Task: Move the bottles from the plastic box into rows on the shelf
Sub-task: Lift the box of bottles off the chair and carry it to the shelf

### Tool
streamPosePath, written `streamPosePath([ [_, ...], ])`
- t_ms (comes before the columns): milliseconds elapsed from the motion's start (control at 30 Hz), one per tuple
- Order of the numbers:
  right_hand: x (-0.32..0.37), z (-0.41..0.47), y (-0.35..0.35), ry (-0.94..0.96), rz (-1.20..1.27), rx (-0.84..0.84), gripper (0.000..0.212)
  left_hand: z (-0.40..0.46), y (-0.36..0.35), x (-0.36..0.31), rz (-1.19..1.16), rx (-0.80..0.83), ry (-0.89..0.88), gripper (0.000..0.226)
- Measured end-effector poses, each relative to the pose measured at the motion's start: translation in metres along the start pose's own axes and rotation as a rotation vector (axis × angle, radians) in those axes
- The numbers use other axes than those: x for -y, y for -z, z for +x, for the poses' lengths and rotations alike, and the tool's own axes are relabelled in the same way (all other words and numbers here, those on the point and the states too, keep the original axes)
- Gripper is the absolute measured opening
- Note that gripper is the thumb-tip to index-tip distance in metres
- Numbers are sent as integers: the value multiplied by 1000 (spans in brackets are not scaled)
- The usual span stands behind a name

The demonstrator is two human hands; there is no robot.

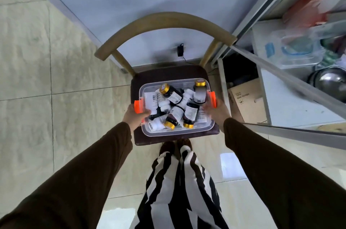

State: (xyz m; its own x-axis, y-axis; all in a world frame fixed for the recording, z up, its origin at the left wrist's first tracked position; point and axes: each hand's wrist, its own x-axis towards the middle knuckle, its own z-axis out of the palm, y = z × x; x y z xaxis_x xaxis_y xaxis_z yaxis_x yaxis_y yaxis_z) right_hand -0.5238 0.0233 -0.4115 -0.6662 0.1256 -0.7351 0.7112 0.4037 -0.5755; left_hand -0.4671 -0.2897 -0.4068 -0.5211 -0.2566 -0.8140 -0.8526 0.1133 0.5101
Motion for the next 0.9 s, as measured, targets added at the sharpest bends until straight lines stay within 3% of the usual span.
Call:
streamPosePath([
  [133, -2, -9, -5, -47, -25, -36, 15, -4, 0, 3, 30, -5, -19, 34],
  [367, -21, -55, 12, -110, 47, -124, 15, -39, -16, -10, 167, 16, -72, 32],
  [667, -62, -154, 75, -137, 292, -329, 39, -114, -60, -53, 230, 227, -201, 21],
  [900, -142, -237, 121, -197, 495, -504, 34, -177, -137, -64, 419, 389, -280, 24],
])
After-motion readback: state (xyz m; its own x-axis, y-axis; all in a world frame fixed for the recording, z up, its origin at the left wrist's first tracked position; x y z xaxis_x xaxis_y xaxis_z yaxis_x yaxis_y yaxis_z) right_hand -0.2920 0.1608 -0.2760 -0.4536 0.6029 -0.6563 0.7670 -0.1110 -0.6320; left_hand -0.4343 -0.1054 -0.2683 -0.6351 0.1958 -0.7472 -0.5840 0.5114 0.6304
